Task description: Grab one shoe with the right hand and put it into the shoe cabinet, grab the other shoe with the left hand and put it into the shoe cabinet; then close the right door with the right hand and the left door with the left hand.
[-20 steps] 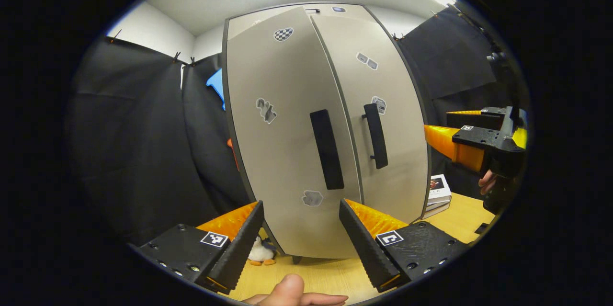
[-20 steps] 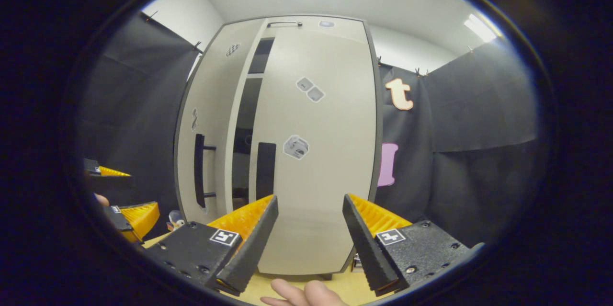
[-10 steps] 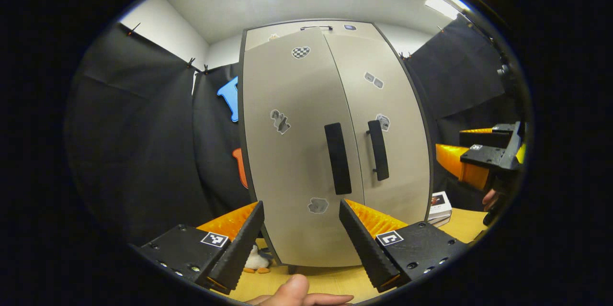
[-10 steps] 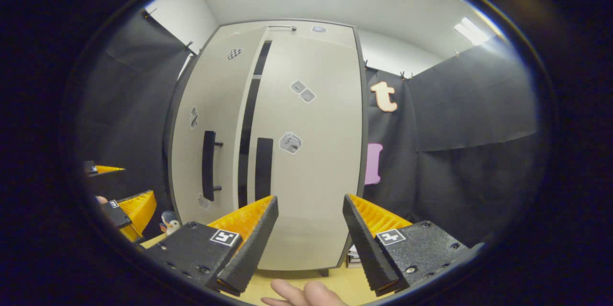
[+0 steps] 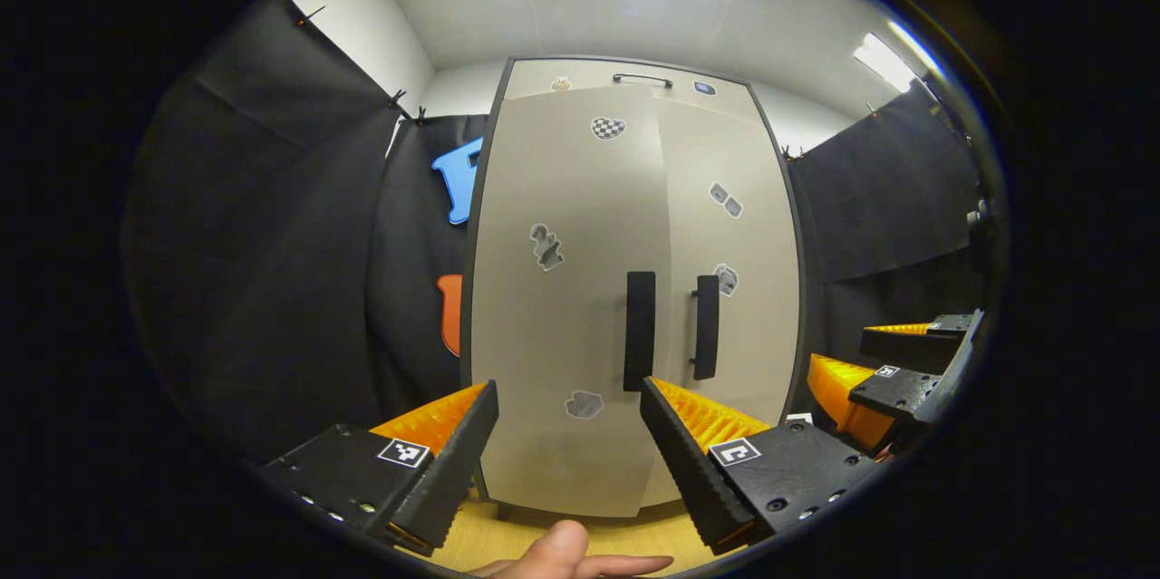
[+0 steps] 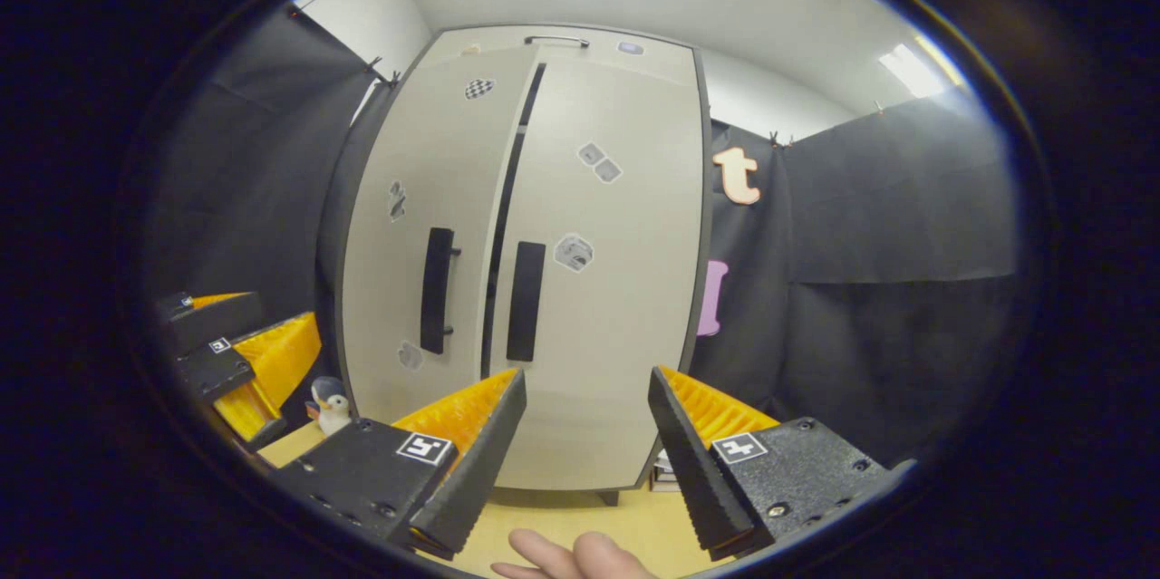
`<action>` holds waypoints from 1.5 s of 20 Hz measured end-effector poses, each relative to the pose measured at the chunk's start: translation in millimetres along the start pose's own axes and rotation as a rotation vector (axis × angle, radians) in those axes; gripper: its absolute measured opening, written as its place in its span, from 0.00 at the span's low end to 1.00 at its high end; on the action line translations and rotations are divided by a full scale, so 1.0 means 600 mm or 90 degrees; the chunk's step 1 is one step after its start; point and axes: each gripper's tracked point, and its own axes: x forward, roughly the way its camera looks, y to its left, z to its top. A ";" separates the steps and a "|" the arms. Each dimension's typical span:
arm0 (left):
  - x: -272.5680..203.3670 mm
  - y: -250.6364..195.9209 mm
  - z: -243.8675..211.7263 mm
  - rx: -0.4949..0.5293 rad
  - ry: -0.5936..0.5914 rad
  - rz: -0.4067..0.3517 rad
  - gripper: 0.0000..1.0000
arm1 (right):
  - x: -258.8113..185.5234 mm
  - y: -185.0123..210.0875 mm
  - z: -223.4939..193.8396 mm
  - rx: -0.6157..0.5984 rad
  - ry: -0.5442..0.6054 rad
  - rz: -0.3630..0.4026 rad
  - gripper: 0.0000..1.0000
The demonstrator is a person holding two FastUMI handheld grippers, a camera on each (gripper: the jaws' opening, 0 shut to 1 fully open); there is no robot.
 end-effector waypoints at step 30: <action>-0.023 0.016 -0.044 -0.059 0.061 -0.009 0.95 | -0.086 0.034 -0.055 -0.035 0.051 0.005 0.89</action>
